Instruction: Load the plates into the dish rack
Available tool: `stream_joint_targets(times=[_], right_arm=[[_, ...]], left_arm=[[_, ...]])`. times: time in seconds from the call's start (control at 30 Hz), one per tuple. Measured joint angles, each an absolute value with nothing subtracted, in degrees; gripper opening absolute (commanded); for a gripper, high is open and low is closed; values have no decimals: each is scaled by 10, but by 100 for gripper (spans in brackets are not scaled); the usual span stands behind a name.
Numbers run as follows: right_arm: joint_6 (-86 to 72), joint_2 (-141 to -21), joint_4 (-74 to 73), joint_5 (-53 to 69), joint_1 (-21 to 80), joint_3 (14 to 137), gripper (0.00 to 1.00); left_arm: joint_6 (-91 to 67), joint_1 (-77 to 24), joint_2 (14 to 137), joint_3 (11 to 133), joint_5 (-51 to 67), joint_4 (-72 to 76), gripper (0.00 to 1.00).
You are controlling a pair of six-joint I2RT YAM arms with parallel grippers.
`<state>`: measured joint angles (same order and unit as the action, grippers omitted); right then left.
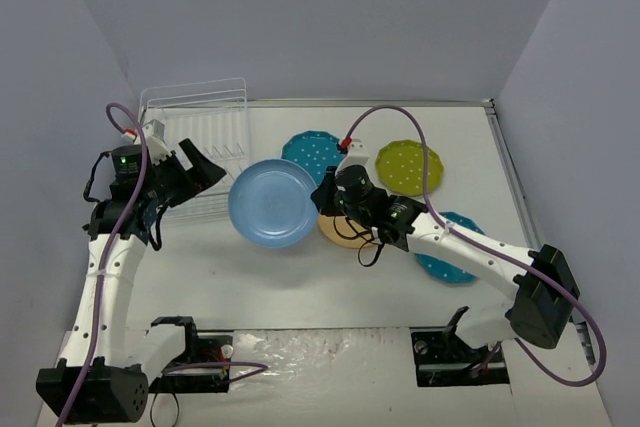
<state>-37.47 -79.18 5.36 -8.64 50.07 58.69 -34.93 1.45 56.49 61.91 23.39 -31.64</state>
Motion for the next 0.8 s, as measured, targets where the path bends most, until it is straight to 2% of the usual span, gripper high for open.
stream_joint_targets(times=[0.27,0.63,0.8], right_arm=[[-374,-759,49,-86,486,577,0],[-374,-741,49,-74,470,576,0],[-372,-729,48,-71,465,573,0]], left_arm=[[-411,12,607,572,383,-202,81],[-486,-32,634,522,492,-68,83],[-503,-50,652,514,516,-39,80]])
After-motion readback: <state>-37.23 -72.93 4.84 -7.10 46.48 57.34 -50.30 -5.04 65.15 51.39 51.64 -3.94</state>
